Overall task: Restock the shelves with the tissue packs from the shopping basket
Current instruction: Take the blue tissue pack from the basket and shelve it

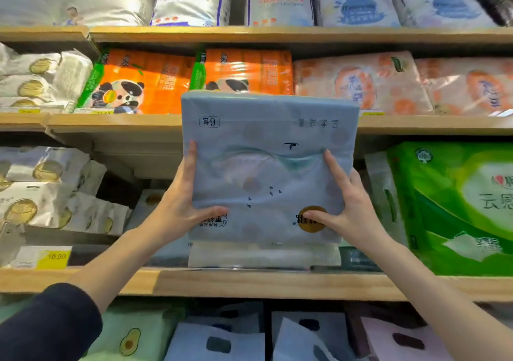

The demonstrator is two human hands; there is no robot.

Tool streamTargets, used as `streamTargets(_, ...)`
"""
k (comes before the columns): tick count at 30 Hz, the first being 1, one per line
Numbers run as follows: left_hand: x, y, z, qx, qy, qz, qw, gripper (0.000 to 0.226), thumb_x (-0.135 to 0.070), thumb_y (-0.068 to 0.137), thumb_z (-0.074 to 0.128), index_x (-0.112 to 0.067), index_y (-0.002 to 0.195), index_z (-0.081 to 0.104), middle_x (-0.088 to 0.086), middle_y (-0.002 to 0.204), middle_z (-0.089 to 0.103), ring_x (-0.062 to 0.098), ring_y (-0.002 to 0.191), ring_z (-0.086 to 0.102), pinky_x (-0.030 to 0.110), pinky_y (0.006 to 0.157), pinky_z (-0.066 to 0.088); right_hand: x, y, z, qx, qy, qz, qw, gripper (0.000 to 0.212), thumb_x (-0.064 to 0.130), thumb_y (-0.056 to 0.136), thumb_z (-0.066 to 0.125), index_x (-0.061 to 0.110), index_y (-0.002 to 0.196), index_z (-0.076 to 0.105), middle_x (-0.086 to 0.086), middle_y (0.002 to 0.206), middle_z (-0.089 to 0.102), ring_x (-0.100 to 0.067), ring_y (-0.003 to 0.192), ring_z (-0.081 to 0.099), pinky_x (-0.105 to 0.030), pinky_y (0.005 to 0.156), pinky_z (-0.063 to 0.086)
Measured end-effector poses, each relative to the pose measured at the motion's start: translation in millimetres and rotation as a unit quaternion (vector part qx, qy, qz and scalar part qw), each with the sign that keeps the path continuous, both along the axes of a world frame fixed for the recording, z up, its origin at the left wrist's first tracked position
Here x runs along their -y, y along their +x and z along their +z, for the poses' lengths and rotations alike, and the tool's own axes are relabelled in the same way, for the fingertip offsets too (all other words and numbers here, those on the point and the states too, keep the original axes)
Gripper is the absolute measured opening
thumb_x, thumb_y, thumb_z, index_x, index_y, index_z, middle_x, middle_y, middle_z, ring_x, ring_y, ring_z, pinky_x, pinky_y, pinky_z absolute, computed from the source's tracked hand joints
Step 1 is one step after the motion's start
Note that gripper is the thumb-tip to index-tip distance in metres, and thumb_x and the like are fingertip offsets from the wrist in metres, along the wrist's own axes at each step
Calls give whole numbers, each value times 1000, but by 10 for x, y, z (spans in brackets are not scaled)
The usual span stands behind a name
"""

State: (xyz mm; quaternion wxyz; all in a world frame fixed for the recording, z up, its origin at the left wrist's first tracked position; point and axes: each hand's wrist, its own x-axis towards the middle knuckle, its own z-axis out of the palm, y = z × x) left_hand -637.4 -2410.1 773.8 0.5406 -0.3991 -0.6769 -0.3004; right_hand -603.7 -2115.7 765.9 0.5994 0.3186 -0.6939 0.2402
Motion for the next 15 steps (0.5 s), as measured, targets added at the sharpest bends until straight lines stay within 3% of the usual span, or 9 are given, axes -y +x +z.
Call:
streamTargets(5, -47, -466, -95, 15, -33, 14, 999, 122, -41, 64, 73, -47, 136, -26, -1, 157, -1, 11, 142, 17, 17, 109, 23, -35, -422, -177, 32, -5, -14, 999, 106, 24, 63, 80, 57, 131, 5, -7, 140, 27, -4, 122, 26, -20, 103, 22)
streamTargets(9, -58, -729, -234, 57, -48, 17, 997, 123, -58, 62, 70, -48, 134, -28, -1, 159, 0, 12, 144, 16, 37, 114, 26, -86, -591, -229, 75, 6, -38, 996, 105, 27, 64, 79, 52, 134, 6, -7, 140, 29, -16, 127, 31, -28, 105, 27)
streamTargets(11, -63, -759, -236, 103, -45, 14, 994, 126, -70, 55, 69, -53, 130, -30, -4, 159, 5, 11, 141, 23, 35, 113, 27, -114, -627, -197, 113, 23, -55, 992, 106, 30, 63, 79, 52, 135, 4, -7, 139, 31, -20, 126, 33, -31, 104, 29)
streamTargets(15, -93, -756, -157, 166, -61, 76, 981, 129, -42, 64, 76, -39, 134, -32, -22, 144, -9, 11, 139, 20, 17, 100, 24, -137, -683, -111, 174, 39, -97, 979, 112, 35, 63, 79, 54, 136, -3, -7, 127, 39, -19, 109, 39, -30, 89, 33)
